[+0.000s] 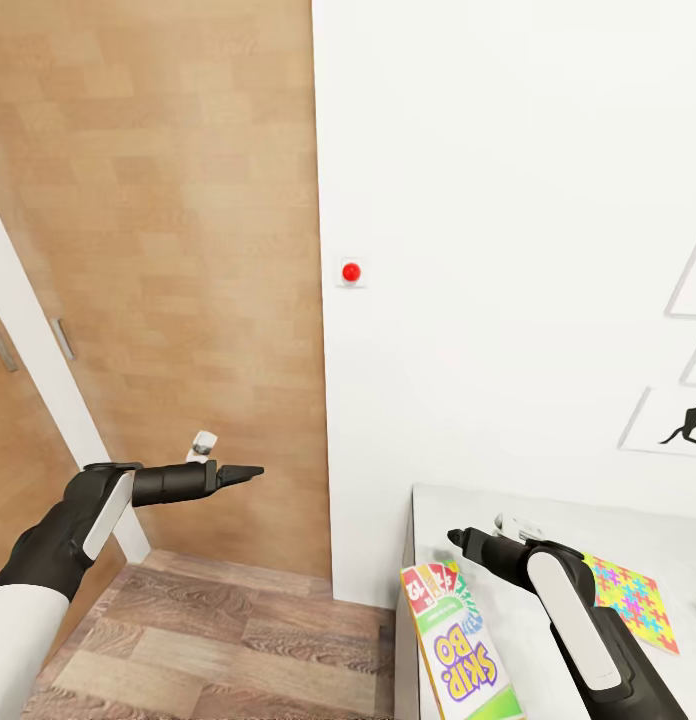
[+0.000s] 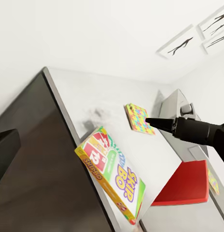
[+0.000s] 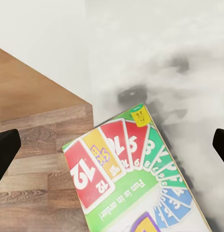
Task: Put all the toys in the child's room - the three board games (two on the bed and one on the table), the two jigsaw puzzles on the table, and the tennis ball on the table - inside the toy box on the table in the child's room.
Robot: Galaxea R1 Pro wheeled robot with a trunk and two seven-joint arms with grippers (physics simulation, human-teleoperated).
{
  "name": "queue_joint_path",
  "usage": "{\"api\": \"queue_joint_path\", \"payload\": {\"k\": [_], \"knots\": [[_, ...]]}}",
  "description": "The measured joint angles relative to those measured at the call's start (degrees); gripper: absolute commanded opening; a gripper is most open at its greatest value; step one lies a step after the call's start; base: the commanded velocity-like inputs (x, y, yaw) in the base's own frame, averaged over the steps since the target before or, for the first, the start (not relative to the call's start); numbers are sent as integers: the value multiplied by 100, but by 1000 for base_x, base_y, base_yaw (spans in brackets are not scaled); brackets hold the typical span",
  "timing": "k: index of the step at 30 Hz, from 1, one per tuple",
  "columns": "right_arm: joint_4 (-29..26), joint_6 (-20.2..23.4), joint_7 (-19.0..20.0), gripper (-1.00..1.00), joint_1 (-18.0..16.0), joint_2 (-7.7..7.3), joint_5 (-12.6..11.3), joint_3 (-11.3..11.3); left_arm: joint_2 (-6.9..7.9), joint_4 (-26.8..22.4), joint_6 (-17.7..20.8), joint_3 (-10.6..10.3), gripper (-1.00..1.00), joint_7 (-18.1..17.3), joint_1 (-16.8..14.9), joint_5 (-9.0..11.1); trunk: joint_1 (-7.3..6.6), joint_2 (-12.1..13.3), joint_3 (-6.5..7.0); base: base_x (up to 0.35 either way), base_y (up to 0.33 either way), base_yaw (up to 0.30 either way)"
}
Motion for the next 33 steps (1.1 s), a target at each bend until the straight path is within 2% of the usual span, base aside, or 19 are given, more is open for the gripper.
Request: {"api": "queue_joint_path", "payload": {"k": [33], "knots": [[51,1,0,100,-3,-7,17,-1,-4,0,-22,0,100,0,0,0,0,-1,-310,1,0,0]]}}
